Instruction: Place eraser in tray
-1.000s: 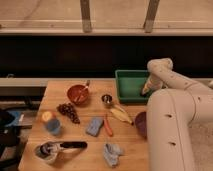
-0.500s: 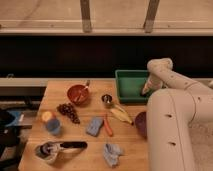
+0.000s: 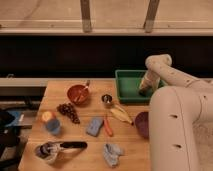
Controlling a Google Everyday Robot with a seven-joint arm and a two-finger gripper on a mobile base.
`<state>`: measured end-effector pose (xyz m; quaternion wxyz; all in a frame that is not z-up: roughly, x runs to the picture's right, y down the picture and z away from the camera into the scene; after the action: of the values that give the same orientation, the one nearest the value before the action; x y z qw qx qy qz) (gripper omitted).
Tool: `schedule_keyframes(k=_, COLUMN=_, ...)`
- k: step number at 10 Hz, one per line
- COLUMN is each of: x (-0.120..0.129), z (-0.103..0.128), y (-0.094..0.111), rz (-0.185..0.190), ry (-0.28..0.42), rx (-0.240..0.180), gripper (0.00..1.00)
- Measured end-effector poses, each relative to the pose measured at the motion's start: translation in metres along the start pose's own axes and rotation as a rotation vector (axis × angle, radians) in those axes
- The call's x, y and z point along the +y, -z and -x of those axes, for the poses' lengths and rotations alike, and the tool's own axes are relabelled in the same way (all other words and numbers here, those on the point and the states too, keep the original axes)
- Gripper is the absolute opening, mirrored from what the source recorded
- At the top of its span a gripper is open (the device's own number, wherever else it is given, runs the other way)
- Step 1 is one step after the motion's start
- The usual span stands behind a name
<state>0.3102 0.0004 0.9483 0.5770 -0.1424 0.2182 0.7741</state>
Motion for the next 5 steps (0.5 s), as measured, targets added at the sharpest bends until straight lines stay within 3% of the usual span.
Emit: schedule_keyframes(k=5, x=0.014, z=0.011, y=-0.007, rz=0.019, ry=0.024, rx=-0.008, gripper=0.66)
